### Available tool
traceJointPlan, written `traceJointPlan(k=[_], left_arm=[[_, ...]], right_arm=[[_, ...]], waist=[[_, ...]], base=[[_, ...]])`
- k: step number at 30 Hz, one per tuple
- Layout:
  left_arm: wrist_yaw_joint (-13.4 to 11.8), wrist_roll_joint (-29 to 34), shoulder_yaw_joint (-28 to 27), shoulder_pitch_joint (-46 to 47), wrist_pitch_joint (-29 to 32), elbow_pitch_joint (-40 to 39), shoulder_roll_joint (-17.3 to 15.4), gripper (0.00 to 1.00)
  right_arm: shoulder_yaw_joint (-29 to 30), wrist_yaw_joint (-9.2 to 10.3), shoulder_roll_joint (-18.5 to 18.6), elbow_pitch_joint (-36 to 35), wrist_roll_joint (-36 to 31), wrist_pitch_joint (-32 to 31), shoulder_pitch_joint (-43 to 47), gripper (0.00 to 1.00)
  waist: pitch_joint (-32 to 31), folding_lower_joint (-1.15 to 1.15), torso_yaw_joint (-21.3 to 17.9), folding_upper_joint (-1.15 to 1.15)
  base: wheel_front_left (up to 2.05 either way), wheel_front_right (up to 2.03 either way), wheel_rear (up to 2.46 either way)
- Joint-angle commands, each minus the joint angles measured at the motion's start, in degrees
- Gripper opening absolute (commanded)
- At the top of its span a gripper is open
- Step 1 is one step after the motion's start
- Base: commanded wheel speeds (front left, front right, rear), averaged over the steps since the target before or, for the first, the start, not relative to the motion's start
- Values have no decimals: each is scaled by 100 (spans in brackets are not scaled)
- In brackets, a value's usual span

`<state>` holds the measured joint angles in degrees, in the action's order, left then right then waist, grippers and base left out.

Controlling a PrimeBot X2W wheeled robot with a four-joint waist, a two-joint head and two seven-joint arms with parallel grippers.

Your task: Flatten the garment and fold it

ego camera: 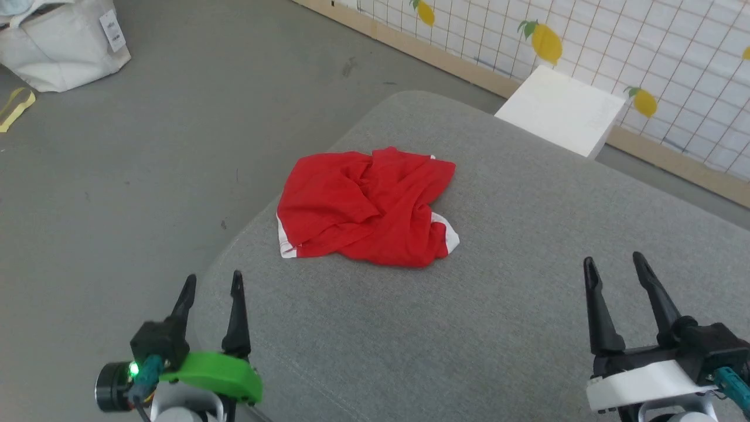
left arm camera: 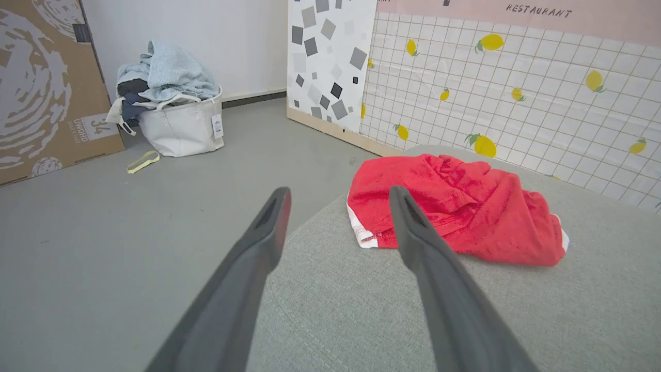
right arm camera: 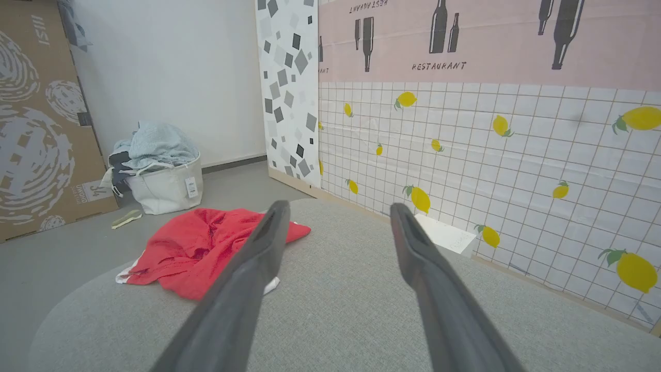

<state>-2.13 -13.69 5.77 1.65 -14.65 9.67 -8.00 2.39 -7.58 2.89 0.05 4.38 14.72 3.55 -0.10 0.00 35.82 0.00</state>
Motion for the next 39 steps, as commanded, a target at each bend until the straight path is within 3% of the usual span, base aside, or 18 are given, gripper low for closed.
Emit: traceJointPlan(k=[1, 6, 12, 20, 24, 29, 39], left_arm=[[56, -98, 7, 215, 48, -29, 30, 100], [189, -398, -113, 832, 576, -34, -76, 100], [302, -875, -523, 1959, 1460, 18, -496, 100], [392, -1637, -877, 3258, 3452, 317, -1187, 100], [182, -1930, -1091, 3533, 4544, 489, -1581, 100], [-275, -2268, -1402, 3346, 5742, 691, -1902, 100], [-938, -2601, -2029, 2262, 6620, 386, -2130, 100]], right_arm=[[44, 9, -2, -44, 8, 28, -111, 100], [-56, 9, -2, -133, -122, 28, -367, 100], [-156, 9, -2, -208, -307, 28, -843, 100], [-172, 9, -2, -279, -428, 28, -1389, 100], [-277, 9, -2, -291, -375, 28, -1681, 100], [-333, 9, -2, -293, -158, 28, -1893, 100], [-292, 9, -2, -291, 120, 28, -1833, 100]], waist=[[152, 0, -50, 0], [685, 0, -429, 0], [1601, 0, -1180, 0], [2793, 0, -2098, 0], [3263, 0, -2537, 0], [3582, 0, -2993, 0], [3718, 0, -3494, 0]], base=[[0, 0, 0], [0, 0, 0], [0, 0, 0], [0, 0, 0], [0, 0, 0], [0, 0, 0], [0, 0, 0]])
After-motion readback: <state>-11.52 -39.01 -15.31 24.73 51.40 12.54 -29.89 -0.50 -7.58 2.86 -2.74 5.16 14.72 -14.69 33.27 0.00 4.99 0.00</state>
